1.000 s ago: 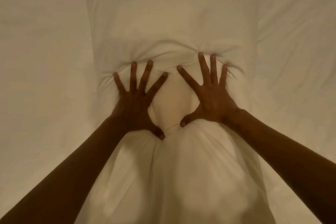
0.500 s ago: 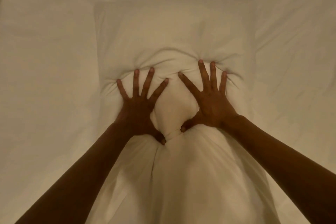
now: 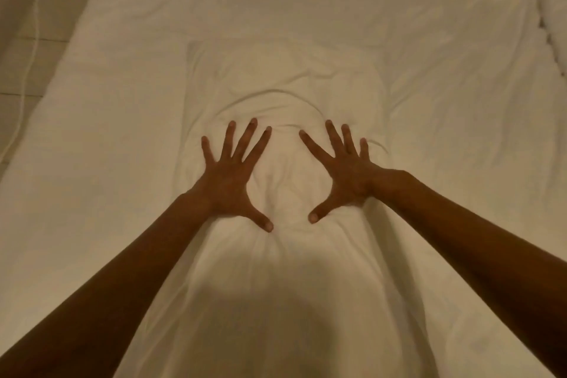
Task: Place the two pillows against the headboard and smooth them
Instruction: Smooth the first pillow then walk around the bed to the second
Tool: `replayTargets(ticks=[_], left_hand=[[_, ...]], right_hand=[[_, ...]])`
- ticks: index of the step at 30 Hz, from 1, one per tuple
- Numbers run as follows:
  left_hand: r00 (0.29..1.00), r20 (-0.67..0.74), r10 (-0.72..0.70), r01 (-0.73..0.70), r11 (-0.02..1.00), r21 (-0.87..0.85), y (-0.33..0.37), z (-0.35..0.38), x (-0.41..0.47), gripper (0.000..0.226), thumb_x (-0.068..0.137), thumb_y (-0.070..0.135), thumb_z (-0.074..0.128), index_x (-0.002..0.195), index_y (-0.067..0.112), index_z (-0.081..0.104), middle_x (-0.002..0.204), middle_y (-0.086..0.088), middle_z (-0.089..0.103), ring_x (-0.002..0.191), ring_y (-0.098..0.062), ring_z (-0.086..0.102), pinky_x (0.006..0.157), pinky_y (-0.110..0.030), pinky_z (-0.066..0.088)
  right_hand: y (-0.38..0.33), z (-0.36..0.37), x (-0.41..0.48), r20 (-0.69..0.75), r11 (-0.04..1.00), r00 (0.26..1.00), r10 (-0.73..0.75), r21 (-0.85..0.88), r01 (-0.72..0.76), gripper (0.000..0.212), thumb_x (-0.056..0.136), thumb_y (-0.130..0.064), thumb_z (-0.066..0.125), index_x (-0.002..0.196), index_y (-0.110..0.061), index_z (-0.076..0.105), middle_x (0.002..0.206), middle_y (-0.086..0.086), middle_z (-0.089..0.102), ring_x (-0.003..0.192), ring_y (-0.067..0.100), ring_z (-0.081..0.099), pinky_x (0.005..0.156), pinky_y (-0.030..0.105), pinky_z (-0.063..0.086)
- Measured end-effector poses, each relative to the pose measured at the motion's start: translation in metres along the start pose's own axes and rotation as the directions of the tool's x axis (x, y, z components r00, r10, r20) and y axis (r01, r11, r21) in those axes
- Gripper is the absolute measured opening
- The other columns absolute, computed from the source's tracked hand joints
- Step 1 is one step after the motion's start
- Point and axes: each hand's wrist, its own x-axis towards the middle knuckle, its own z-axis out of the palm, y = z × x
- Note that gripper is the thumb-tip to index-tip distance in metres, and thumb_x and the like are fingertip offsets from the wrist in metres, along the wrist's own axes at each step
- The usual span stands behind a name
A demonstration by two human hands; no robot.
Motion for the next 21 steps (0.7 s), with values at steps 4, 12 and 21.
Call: replayTargets(ticks=[4, 12, 21], left_hand=[[0.98, 0.195, 0.031, -0.022, 0.999, -0.048, -0.005, -0.011, -0.008, 0.167, 0.024, 0.094, 0.067, 0.138, 0.041, -0.042, 0.144, 0.008, -0.054, 0.133, -0.032, -0.049, 0.1, -0.082, -0.009], [0.998, 0.057, -0.029, 0.028, 0.999, 0.015, -0.002, 0.029, 0.016, 0.169, 0.024, 0.093, 0.066, 0.147, 0.031, -0.031, 0.154, -0.005, -0.043, 0.138, -0.034, -0.043, 0.096, -0.085, -0.01], [0.993, -0.086, -0.082, 0.071, 0.99, -0.119, -0.001, 0.032, 0.018, 0.138, 0.035, 0.065, 0.088, 0.15, 0.038, 0.018, 0.155, -0.007, 0.007, 0.145, -0.03, -0.002, 0.105, -0.076, 0.01]], right_hand=[[-0.006, 0.005, -0.015, 0.109, 0.998, 0.993, 0.047, -0.038, -0.043, 0.165, 0.03, -0.089, 0.075, 0.132, -0.046, -0.047, 0.141, 0.008, -0.059, 0.128, 0.04, -0.052, 0.107, 0.073, -0.018], [0.006, 0.051, 0.017, -0.23, 0.998, 0.972, 0.044, -0.03, -0.052, 0.161, 0.031, -0.097, 0.065, 0.149, -0.04, -0.028, 0.157, 0.008, -0.04, 0.141, 0.036, -0.04, 0.109, 0.073, -0.014], [0.006, 0.05, 0.027, -0.39, 0.998, 0.919, 0.065, 0.041, -0.053, 0.132, 0.034, -0.09, 0.069, 0.147, -0.045, 0.019, 0.144, 0.011, 0.025, 0.137, 0.034, 0.018, 0.112, 0.066, 0.013]])
